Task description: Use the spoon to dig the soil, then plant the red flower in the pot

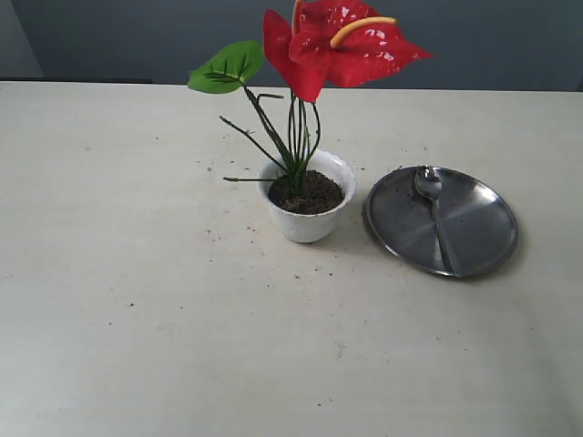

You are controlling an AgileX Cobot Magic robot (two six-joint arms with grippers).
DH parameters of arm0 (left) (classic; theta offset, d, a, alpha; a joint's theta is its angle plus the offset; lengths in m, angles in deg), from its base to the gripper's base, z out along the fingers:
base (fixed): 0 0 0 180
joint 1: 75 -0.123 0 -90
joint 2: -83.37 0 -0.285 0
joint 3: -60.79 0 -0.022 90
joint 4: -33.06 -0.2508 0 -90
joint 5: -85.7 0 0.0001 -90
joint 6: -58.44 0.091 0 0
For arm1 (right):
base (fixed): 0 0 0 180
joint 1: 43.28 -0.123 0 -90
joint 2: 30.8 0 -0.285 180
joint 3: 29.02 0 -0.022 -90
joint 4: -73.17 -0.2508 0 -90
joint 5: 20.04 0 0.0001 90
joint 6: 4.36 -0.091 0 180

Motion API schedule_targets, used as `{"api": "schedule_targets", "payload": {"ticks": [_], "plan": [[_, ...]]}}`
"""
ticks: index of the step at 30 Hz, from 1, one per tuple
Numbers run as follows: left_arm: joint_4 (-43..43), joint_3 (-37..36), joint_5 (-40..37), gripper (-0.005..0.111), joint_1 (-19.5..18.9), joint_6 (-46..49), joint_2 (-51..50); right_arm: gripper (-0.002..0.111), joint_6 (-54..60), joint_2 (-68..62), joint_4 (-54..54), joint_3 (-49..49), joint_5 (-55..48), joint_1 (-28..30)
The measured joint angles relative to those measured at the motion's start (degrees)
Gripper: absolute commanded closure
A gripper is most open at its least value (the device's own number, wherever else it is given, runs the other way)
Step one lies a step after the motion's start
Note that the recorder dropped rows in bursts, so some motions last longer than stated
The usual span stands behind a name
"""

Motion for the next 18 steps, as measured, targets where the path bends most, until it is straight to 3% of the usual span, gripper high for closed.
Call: {"api": "schedule_targets", "payload": {"ticks": [5, 11, 18], "plan": [[3.64, -8.31, 4.16, 0.106, -1.51, -0.72, 3.29, 0.108, 0.0, 0.0, 0.0, 0.0, 0.0, 0.0], [5.93, -24.27, 11.93, 0.106, -1.81, -0.86, 11.51, 0.108, 0.0, 0.0, 0.0, 0.0, 0.0, 0.0], [-1.06, -32.45, 12.35, 0.106, -1.84, -0.62, 21.03, 0.108, 0.0, 0.0, 0.0, 0.0, 0.0, 0.0]]}}
